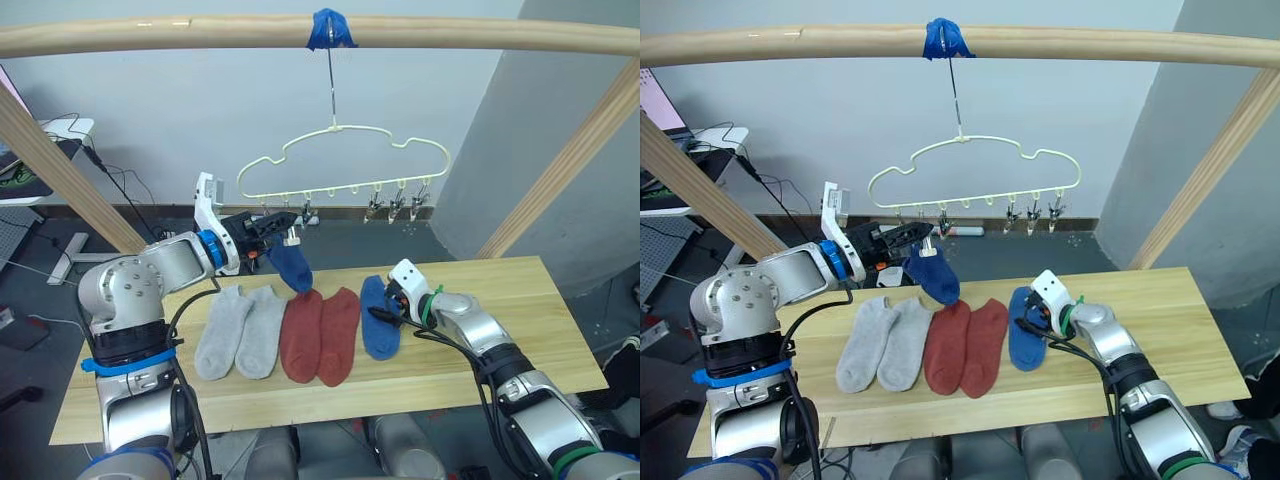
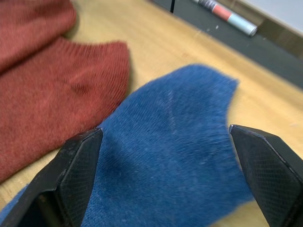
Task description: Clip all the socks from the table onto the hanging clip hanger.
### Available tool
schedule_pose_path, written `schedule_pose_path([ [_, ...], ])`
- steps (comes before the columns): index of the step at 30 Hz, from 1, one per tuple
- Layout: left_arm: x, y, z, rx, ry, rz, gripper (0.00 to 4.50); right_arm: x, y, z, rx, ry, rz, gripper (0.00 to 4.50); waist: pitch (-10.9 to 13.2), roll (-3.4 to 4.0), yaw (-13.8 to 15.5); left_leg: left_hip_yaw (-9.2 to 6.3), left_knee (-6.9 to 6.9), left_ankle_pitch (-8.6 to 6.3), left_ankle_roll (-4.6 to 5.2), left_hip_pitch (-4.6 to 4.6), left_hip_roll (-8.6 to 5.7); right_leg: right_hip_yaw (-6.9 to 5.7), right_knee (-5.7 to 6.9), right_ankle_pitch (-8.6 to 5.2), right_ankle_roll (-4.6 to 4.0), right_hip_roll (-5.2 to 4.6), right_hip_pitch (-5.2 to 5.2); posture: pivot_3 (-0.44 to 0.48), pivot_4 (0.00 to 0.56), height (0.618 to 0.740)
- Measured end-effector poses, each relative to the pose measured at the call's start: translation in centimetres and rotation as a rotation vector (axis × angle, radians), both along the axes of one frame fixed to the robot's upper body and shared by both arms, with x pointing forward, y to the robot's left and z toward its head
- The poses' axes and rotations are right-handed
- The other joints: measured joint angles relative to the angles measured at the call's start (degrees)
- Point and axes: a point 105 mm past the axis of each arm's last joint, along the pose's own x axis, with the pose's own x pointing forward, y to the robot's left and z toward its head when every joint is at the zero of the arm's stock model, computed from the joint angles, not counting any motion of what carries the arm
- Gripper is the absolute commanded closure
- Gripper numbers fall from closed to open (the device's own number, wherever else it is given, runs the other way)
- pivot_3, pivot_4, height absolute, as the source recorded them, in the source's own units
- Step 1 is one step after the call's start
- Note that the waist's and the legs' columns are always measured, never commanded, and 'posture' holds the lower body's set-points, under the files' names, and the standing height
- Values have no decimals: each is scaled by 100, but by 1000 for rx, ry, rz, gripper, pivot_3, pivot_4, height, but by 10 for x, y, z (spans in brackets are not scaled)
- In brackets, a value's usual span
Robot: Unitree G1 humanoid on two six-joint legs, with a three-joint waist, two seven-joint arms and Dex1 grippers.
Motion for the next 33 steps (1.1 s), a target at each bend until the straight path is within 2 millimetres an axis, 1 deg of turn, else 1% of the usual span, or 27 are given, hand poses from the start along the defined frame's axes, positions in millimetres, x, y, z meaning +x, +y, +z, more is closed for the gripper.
schedule_pose_path([
  [2,0,1,2,-48,33,1,4274,2,2,-3,-13,0,4,0,0,-1,0,-1,1,0,0,2,0,-1,2,0,0,0,2,-87,200,740],
  [5,1,-2,8,-180,83,-8,4274,4,0,-7,-33,12,7,552,1,-7,16,-6,2,0,0,39,0,-6,-3,0,1,0,43,-83,202,740],
  [6,1,0,10,-211,93,-6,4274,3,-2,-9,-45,12,12,945,1,-8,18,-7,1,0,-1,56,0,-7,-9,-1,1,1,62,-82,202,740],
  [10,-3,1,13,-267,124,-18,4274,-1,-9,-12,-49,2,27,2298,1,-10,16,-7,2,0,-1,57,-1,-7,-11,-1,2,1,67,-80,204,740],
  [14,-5,0,14,-295,142,-27,4274,-5,-9,-11,-48,-11,52,3706,4,-15,28,-7,2,0,-2,57,-1,-6,-12,0,2,1,66,-86,211,740],
  [16,-5,-2,15,-301,146,-33,4274,-12,-11,-9,-52,-30,74,4428,11,-16,55,-8,0,0,-2,55,-1,-6,-13,-1,2,1,65,-92,214,740],
  [18,-4,-2,14,-313,160,-27,4274,-24,-14,-1,-42,-57,109,4472,30,-16,121,-8,0,-1,-4,46,-2,-5,-17,-3,5,0,58,-97,218,740],
  [19,-4,-1,13,-317,165,-20,4274,-30,-12,11,-16,-87,131,4472,51,-17,138,-7,0,-2,-6,43,-3,-4,-18,-3,6,-1,56,-103,219,740],
  [20,-3,-1,13,-320,172,-16,4274,-33,-8,28,19,-128,151,4472,64,-18,141,-7,1,-2,-7,41,-4,-4,-18,-3,6,-2,55,-110,221,740],
  [22,-1,-3,12,-320,178,-11,4274,-39,7,73,86,-249,224,4472,76,-19,131,-6,1,-3,-9,42,-4,-2,-18,-3,7,-2,52,-113,223,740],
  [23,-2,-5,13,-319,177,-22,4274,-43,13,91,105,-300,255,4472,77,-20,133,-8,0,-3,-9,43,-4,-4,-18,-3,7,-2,53,-118,222,740],
  [25,-1,-9,14,-318,177,-28,4274,-53,24,114,121,-363,299,4472,77,-20,143,-12,-4,-3,-9,43,-4,-10,-20,-4,5,-2,52,-121,222,740],
  [26,-1,-9,15,-321,175,-29,4274,-58,28,120,129,-372,314,4472,77,-20,145,-13,-5,-3,-10,42,-4,-10,-22,-5,5,-2,52,-125,223,740],
  [29,1,-11,15,-325,178,-30,4274,-68,39,126,154,-353,332,4472,78,-22,143,-7,-5,-5,-12,41,-4,-4,-27,-5,4,-5,52,-129,223,740],
  [31,2,-11,14,-328,184,-26,4274,-70,44,129,168,-345,331,4472,79,-24,142,-7,-5,-5,-12,40,-5,-5,-29,-5,4,-5,51,-131,222,740],
  [33,2,-10,13,-323,185,-23,4274,-69,51,133,184,-344,321,4472,79,-24,136,-6,-5,-5,-12,38,-5,-4,-29,-4,4,-5,47,-134,221,740],
])
